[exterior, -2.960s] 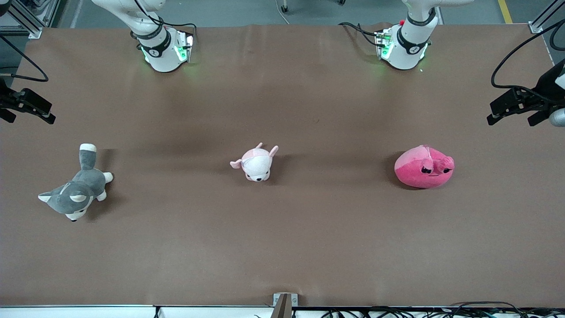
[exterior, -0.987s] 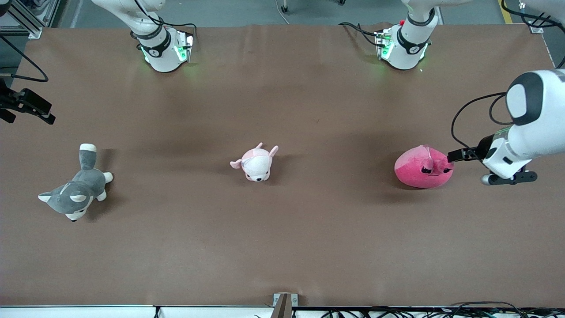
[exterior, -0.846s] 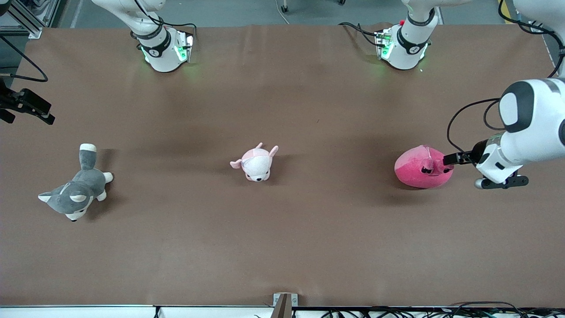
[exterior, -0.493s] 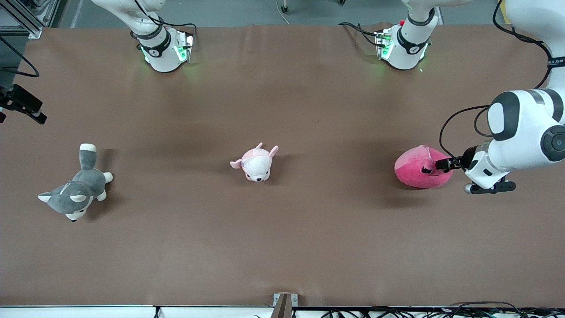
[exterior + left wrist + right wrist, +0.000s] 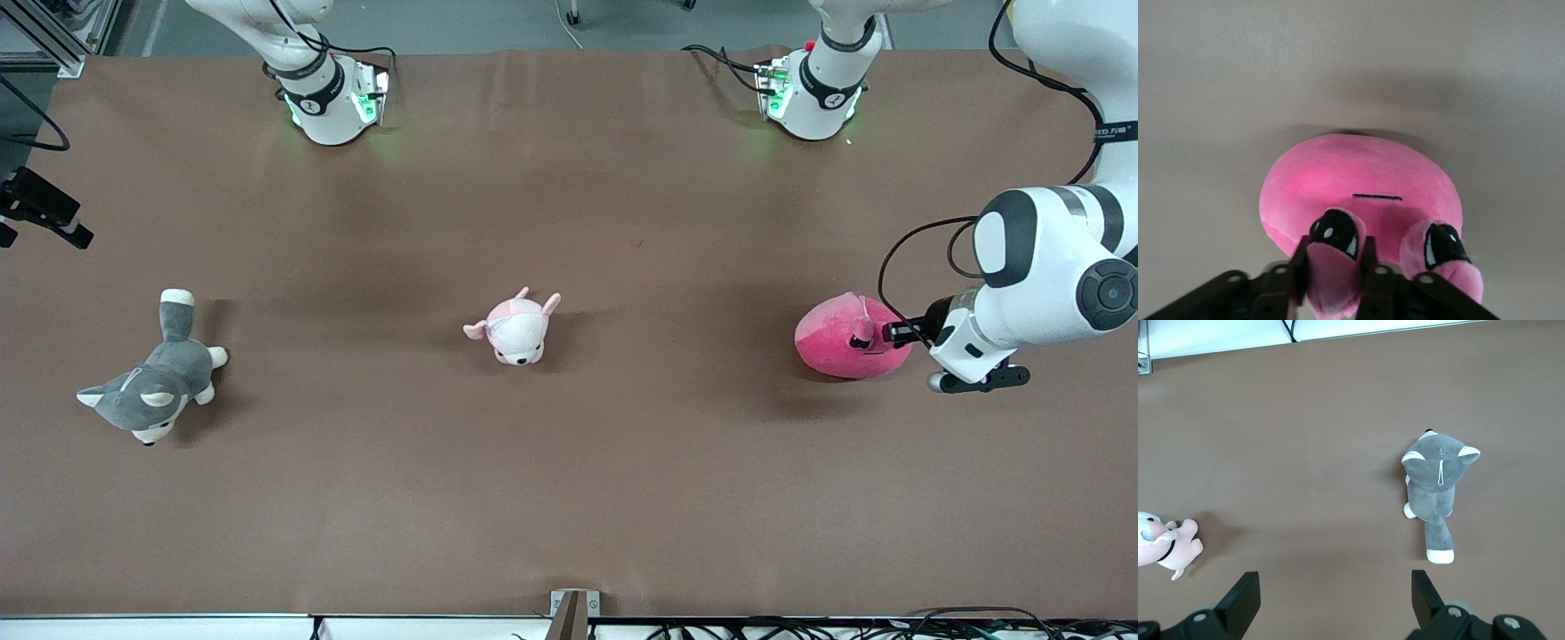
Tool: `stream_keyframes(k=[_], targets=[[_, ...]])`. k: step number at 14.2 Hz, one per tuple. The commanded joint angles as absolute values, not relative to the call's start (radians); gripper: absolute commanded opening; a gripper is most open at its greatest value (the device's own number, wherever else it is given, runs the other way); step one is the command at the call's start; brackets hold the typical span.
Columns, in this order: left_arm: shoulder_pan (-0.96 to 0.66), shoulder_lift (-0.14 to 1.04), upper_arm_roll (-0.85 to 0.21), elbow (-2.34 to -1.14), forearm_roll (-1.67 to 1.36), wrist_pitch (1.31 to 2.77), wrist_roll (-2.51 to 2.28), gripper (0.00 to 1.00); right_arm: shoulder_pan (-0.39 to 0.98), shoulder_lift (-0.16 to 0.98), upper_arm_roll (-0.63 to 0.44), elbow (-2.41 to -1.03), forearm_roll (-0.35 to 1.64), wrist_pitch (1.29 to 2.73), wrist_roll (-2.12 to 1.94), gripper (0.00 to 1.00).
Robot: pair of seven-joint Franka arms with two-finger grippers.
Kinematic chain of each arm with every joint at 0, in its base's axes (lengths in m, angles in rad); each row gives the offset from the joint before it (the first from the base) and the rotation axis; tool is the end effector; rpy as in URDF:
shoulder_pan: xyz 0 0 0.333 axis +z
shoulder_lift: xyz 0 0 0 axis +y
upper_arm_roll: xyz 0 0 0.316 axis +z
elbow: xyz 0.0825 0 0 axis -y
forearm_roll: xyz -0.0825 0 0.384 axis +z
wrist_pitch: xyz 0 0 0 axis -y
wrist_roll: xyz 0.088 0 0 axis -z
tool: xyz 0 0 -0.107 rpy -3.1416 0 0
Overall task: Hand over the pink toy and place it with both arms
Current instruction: 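Lower the left gripper and grasp the pink round plush, then carry the pink plush toward the middle while the right gripper approaches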
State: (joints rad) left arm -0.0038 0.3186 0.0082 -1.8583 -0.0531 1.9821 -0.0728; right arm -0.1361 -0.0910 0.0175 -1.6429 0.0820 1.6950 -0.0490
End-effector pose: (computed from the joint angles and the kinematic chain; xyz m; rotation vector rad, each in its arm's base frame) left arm 0.6056 -0.0009 0.3344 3.0855 0.1591 -0.3039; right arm 0.5354 -0.0555 0.6519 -3.0629 0.1132 -0.2292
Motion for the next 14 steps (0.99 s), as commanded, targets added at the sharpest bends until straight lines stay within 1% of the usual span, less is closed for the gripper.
stream_keyframes(k=[1, 3, 6, 7, 10, 12, 14], targets=[[-0.008, 0.307, 0.006, -1.853, -0.066, 1.994, -0.084, 0.00, -0.155, -0.087, 0.031, -1.634, 0.103, 1.668, -0.048, 1.00], [-0.014, 0.288, -0.006, -1.842, -0.066, 1.985, -0.118, 0.00, -0.152, -0.084, 0.031, -1.634, 0.144, 1.623, -0.041, 1.00], [-0.012, 0.224, -0.084, -1.807, -0.067, 1.956, -0.280, 0.00, -0.140, -0.064, 0.034, -1.634, 0.178, 1.623, -0.043, 1.00], [-0.011, 0.206, -0.122, -1.771, -0.069, 1.907, -0.349, 0.00, -0.135, -0.058, 0.034, -1.634, 0.176, 1.621, -0.054, 1.00], [-0.014, 0.206, -0.250, -1.593, -0.069, 1.757, -0.556, 0.00, -0.129, -0.025, 0.034, -1.635, 0.175, 1.620, -0.055, 1.00], [-0.017, 0.204, -0.339, -1.514, -0.069, 1.715, -0.679, 0.00, -0.129, -0.006, 0.034, -1.634, 0.176, 1.620, -0.058, 1.00], [-0.018, 0.206, -0.437, -1.464, -0.069, 1.713, -0.811, 0.00, -0.132, -0.003, 0.032, -1.634, 0.173, 1.621, -0.118, 1.00]])
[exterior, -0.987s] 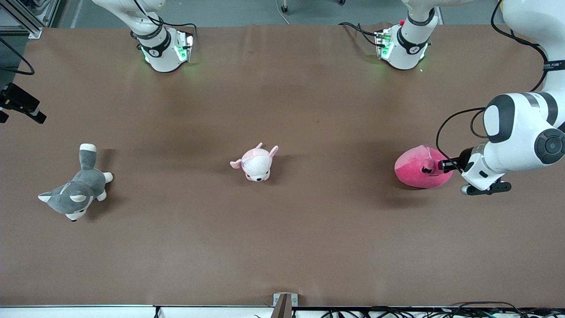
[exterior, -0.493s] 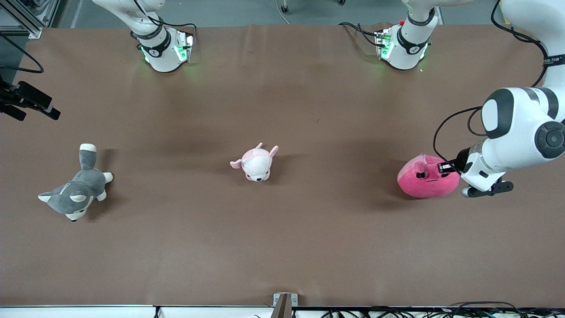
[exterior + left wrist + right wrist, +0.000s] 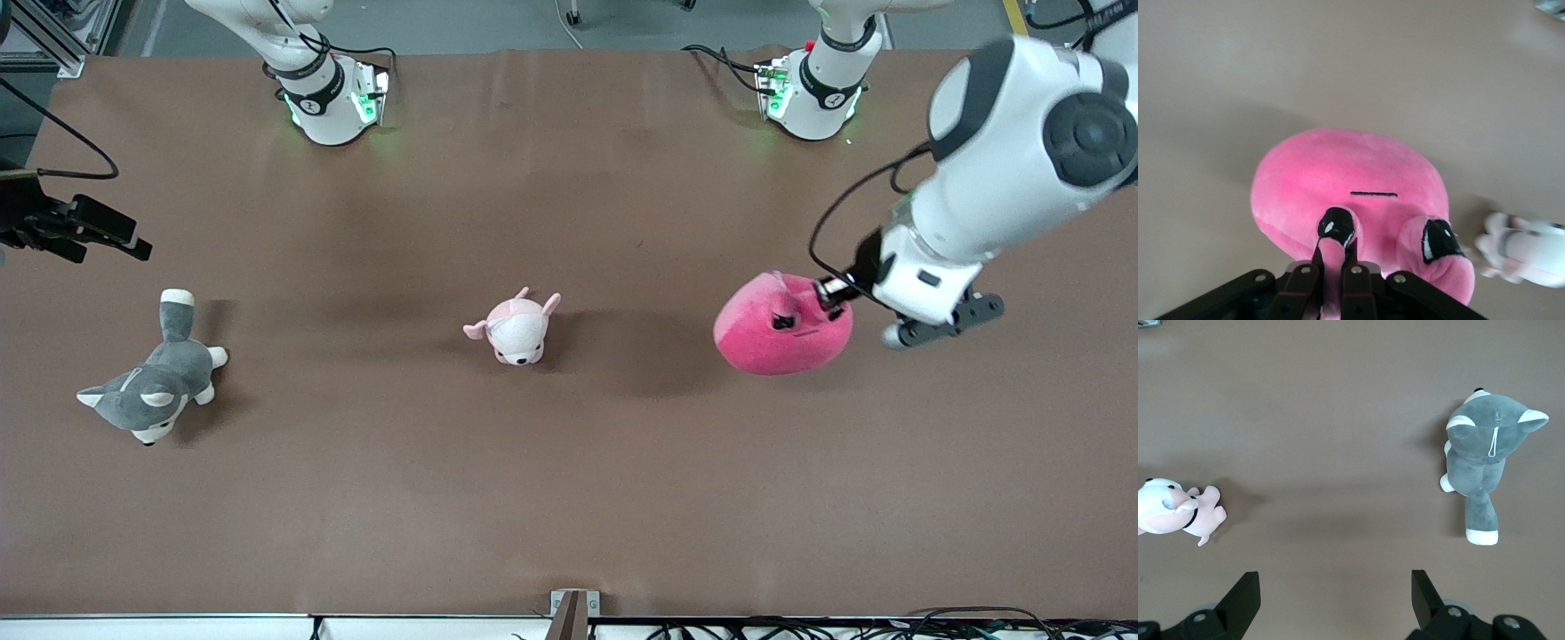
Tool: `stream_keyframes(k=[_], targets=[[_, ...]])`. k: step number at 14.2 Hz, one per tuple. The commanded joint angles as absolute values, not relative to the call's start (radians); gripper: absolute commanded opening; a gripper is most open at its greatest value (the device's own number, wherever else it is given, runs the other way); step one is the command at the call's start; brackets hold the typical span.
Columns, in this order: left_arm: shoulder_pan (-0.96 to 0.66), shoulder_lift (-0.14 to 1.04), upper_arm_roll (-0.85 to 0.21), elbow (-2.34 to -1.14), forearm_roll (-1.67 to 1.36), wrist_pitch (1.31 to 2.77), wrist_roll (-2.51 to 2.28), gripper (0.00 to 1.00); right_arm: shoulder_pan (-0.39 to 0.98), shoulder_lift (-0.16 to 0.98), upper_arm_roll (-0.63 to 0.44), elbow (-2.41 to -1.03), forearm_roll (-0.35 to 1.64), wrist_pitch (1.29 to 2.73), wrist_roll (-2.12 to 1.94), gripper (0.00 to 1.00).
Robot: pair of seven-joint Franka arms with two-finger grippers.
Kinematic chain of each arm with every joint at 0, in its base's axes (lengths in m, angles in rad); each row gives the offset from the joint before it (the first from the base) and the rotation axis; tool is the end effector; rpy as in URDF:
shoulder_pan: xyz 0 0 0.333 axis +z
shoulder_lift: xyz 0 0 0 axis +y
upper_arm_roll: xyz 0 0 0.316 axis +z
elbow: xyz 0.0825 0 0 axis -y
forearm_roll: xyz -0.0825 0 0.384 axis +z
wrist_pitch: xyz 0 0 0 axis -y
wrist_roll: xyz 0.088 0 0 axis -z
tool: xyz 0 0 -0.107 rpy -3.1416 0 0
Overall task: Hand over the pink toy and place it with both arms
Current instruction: 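Carry the pink plush toward the middle while the right gripper approaches, then grasp the pink plush with the right gripper beside the left gripper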
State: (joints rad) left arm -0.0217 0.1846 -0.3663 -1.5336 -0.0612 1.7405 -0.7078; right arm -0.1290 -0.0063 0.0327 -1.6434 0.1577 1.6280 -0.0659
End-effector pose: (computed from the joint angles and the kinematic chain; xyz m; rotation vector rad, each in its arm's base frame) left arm 0.5775 -0.2224 0.5562 2.9731 0.5041 -0.0550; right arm 0.5552 -0.0375 0.5998 -2.9836 0.0599 -0.0055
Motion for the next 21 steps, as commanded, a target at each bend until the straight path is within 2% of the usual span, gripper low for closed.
stream_keyframes(k=[1, 3, 4, 5, 9, 13, 16, 18, 21], targets=[[-0.021, 0.206, -0.484, -1.451, -0.066, 1.713, -0.868, 0.00, -0.132, -0.003, 0.031, -1.634, 0.172, 1.621, -0.138, 1.00], [-0.041, 0.219, -0.576, -1.407, -0.063, 1.727, -0.957, 0.00, -0.141, 0.008, 0.031, -1.635, 0.178, 1.623, -0.140, 1.00], [-0.066, 0.224, -0.587, -1.399, -0.064, 1.749, -0.972, 0.00, -0.141, 0.015, 0.031, -1.635, 0.179, 1.624, -0.140, 1.00], [-0.112, 0.225, -0.588, -1.399, -0.064, 1.784, -0.992, 0.00, -0.141, 0.021, 0.031, -1.635, 0.205, 1.621, -0.138, 0.92], [-0.286, 0.294, -0.586, -1.399, -0.055, 1.955, -1.061, 0.00, -0.117, 0.038, 0.034, -1.640, 0.403, 1.618, -0.129, 0.73], [-0.402, 0.334, -0.583, -1.402, -0.054, 2.031, -1.150, 0.00, -0.069, 0.040, 0.034, -1.640, 0.523, 1.621, -0.114, 0.59], [-0.442, 0.370, -0.583, -1.402, -0.054, 2.033, -1.207, 0.00, 0.006, 0.049, 0.032, -1.641, 0.537, 1.615, -0.114, 0.59], [-0.457, 0.376, -0.581, -1.402, -0.054, 2.033, -1.227, 0.00, 0.021, 0.049, 0.034, -1.640, 0.540, 1.537, -0.089, 0.59], [-0.462, 0.394, -0.581, -1.402, -0.055, 2.078, -1.227, 0.00, 0.081, 0.057, 0.034, -1.641, 0.558, 1.561, -0.087, 0.60]])
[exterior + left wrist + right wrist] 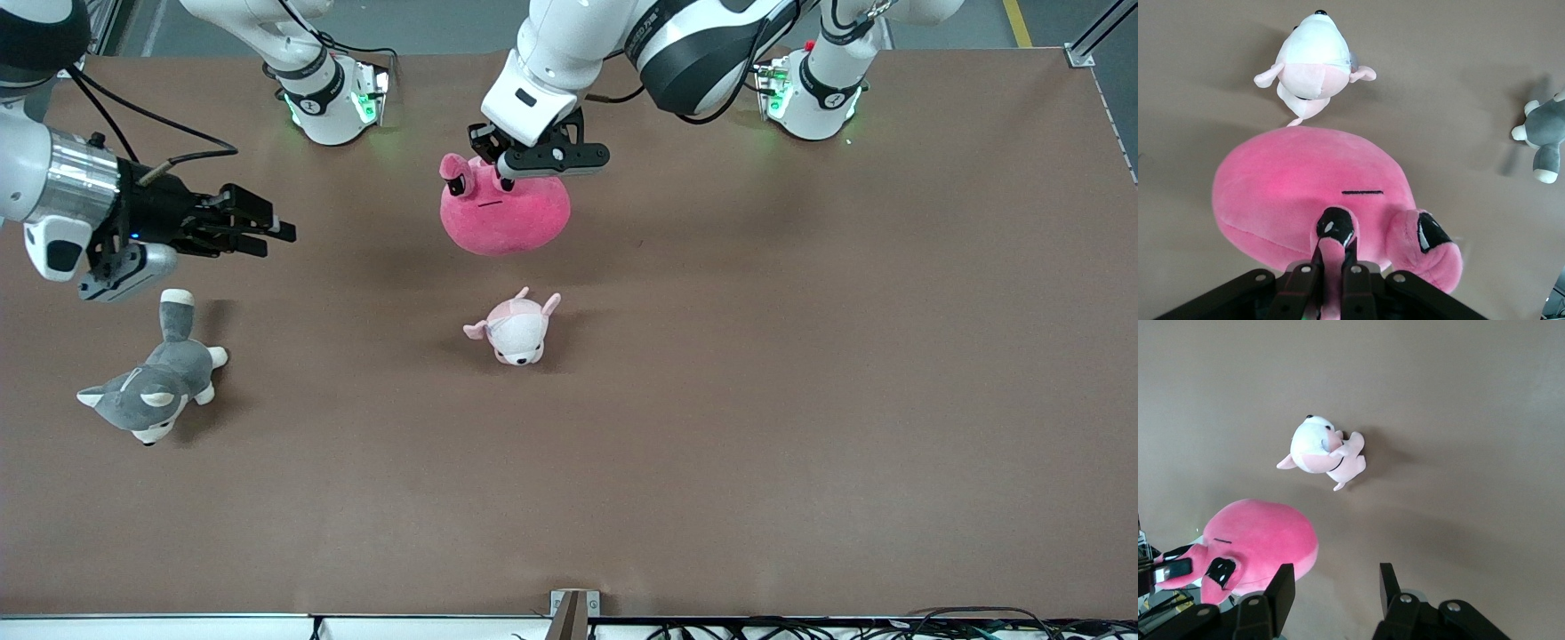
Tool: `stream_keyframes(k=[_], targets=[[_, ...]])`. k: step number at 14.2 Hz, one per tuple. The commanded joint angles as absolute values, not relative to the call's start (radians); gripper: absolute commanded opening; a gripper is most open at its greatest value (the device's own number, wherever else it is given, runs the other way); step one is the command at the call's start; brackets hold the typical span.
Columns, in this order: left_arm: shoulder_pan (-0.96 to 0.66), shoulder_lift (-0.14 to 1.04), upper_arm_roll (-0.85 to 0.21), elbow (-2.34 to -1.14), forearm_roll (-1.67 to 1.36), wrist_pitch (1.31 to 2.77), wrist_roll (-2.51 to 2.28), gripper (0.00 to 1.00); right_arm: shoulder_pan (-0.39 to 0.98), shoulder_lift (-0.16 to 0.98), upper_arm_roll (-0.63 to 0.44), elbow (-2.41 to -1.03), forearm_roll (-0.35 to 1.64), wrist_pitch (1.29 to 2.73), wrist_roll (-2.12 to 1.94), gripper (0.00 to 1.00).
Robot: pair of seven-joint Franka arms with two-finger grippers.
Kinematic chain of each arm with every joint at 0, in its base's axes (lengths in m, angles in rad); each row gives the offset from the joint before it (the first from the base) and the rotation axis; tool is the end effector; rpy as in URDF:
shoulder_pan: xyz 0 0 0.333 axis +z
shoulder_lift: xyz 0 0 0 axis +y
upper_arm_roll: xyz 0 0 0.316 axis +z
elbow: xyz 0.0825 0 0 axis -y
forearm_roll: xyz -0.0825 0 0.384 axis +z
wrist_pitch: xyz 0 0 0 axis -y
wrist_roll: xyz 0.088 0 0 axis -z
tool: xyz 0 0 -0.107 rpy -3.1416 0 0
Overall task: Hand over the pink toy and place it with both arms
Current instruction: 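Grasp the pink plush with the right gripper beside the left gripper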
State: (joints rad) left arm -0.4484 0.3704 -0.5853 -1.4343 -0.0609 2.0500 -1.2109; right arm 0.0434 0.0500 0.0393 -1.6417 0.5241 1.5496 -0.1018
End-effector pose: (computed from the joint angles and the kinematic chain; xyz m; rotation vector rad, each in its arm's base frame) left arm 0.4018 -0.5552 0.5426 2.7318 0.3570 -0.1341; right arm 0.5567 0.1003 0.5763 -2.6006 -0.2056 0.1789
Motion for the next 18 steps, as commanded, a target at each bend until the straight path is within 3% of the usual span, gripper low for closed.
stream_keyframes(k=[1, 7, 18], targets=[[-0.468, 0.411, -0.580, -1.402, -0.054, 2.113, -1.227, 0.00, 0.110, 0.067, 0.034, -1.646, 0.561, 1.583, -0.087, 0.60], [-0.471, 0.468, -0.577, -1.399, -0.054, 2.339, -1.226, 0.00, 0.302, 0.098, 0.032, -1.651, 0.555, 1.655, 0.069, 0.60], [-0.471, 0.474, -0.574, -1.399, -0.052, 2.342, -1.226, 0.00, 0.327, 0.109, 0.032, -1.687, 0.482, 1.615, 0.081, 0.60]])
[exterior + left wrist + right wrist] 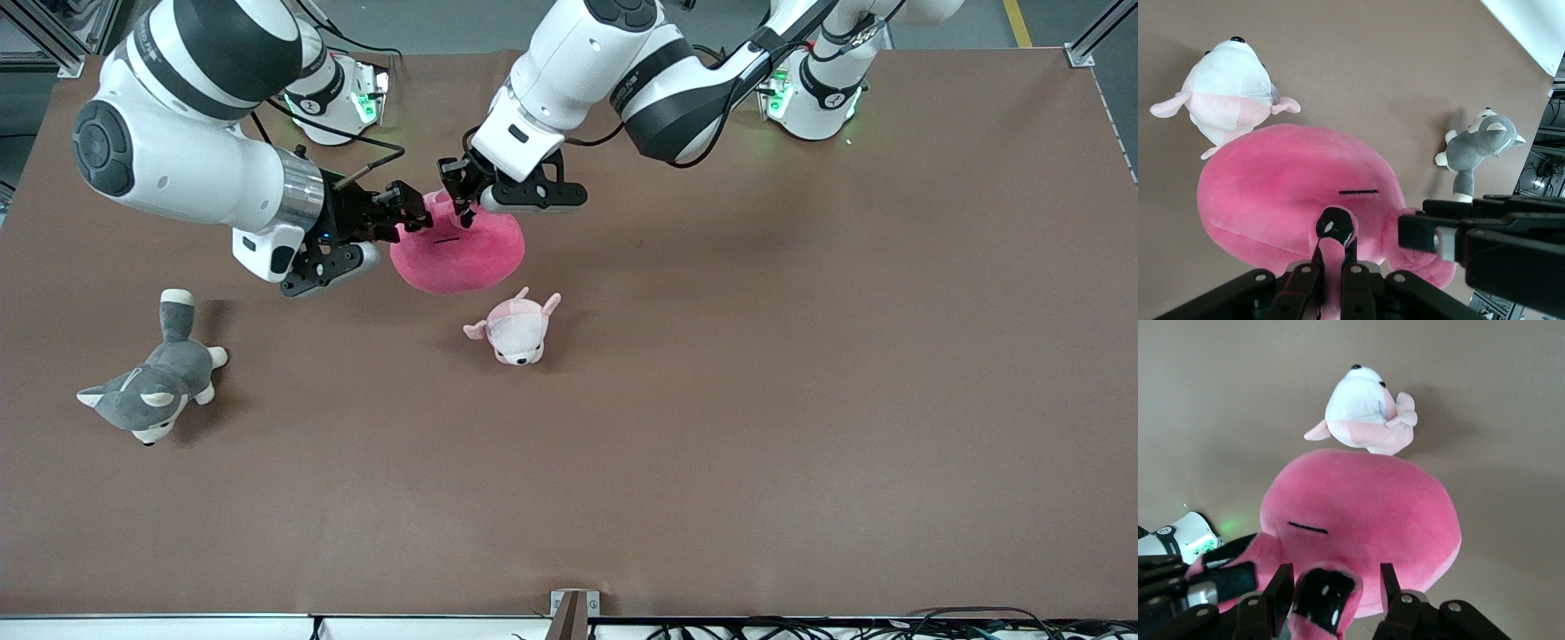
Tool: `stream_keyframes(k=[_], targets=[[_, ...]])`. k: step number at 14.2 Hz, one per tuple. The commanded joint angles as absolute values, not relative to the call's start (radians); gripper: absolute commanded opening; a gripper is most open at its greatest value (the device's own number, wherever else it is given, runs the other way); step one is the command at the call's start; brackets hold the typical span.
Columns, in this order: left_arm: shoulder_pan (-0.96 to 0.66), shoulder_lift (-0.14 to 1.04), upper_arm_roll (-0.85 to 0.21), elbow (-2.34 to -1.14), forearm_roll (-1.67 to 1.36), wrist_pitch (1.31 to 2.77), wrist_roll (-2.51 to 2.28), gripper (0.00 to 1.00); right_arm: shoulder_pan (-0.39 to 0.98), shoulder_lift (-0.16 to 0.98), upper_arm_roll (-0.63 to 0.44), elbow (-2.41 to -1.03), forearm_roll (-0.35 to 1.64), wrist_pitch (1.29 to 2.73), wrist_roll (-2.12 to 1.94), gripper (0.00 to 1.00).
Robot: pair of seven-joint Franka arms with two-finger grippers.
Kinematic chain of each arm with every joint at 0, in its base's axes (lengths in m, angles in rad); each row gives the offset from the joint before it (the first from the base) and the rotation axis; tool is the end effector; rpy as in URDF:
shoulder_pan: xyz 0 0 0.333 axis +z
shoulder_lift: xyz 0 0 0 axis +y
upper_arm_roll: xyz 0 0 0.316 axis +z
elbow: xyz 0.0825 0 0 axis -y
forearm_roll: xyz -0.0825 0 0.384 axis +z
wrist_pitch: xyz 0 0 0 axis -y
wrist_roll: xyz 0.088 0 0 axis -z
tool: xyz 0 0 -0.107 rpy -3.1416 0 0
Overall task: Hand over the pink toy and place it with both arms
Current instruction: 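Grasp the pink plush with the right gripper beside the left gripper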
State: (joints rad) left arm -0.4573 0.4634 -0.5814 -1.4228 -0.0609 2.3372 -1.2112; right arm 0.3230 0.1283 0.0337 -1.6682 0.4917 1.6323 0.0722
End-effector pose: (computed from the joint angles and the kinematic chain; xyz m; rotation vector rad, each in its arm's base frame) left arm 0.4352 -0.5754 0.5237 2.5176 0.4056 -0.0412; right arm 0.5337 0.2489 0.5223 -2.6581 -0.2835 0.3579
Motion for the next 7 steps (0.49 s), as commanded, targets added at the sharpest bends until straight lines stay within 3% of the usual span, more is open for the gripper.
stream_keyframes(k=[1, 7], targets=[[-0.469, 0.474, -0.574, -1.399, -0.054, 2.342, -1.226, 0.00, 0.325, 0.106, 0.031, -1.687, 0.482, 1.602, 0.083, 0.60], [-0.469, 0.474, -0.574, -1.401, -0.054, 2.342, -1.226, 0.00, 0.322, 0.104, 0.028, -1.686, 0.482, 1.575, 0.086, 0.60]])
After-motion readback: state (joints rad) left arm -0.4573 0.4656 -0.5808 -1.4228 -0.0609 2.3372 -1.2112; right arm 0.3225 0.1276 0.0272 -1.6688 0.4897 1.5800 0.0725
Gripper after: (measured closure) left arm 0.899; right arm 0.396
